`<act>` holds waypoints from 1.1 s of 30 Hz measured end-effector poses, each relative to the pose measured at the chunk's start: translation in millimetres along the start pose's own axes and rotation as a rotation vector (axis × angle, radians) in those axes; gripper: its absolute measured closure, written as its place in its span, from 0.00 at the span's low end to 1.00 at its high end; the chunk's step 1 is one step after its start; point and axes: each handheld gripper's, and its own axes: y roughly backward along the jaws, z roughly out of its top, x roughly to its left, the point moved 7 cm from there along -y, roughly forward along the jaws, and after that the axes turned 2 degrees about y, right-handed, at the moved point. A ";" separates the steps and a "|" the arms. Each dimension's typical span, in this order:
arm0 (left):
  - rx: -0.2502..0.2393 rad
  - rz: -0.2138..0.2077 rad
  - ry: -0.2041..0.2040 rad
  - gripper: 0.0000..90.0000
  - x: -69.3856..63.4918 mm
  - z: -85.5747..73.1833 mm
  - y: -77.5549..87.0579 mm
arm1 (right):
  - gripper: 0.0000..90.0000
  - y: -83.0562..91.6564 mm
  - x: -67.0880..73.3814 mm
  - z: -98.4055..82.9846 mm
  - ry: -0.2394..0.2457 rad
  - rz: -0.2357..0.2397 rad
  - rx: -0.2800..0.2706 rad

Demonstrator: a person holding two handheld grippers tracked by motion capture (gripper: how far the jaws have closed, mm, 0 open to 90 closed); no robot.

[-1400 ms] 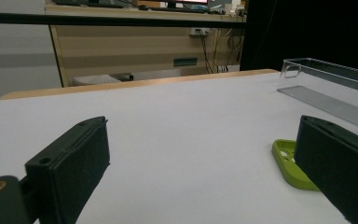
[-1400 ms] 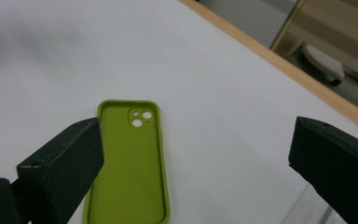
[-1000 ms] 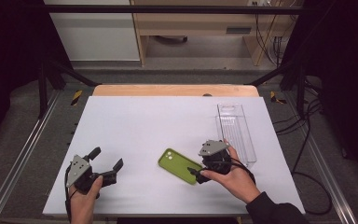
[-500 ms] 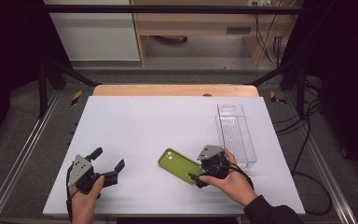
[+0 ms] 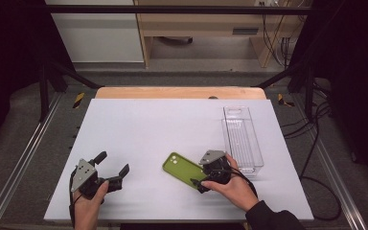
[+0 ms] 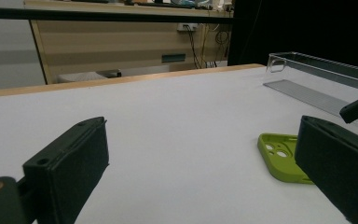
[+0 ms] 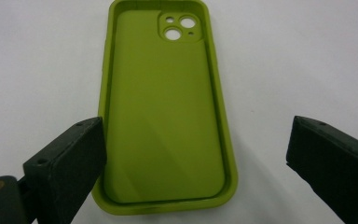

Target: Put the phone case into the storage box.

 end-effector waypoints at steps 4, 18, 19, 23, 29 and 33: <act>0.003 -0.002 -0.003 0.03 -0.7 -0.3 -0.6 | 0.06 -4.2 5.1 0.8 -0.011 0.043 -0.006; 0.006 -0.007 -0.007 0.03 -2.8 -0.9 -2.0 | 0.07 -17.7 11.6 -2.0 -0.053 0.120 0.017; 0.006 -0.008 -0.007 0.03 -2.9 -0.9 -2.1 | 0.07 -18.6 11.9 -1.8 -0.056 0.122 0.016; 0.006 -0.008 -0.007 0.03 -3.3 -0.9 -2.2 | 0.07 -22.3 13.1 -2.5 -0.054 0.127 0.020; 0.008 -0.011 -0.009 0.03 -3.5 -1.1 -2.7 | 0.11 -22.9 12.9 -3.1 -0.051 0.113 0.012; 0.009 -0.016 -0.009 0.03 -4.9 -1.4 -4.1 | 0.17 -21.6 12.0 -5.4 -0.021 0.084 0.003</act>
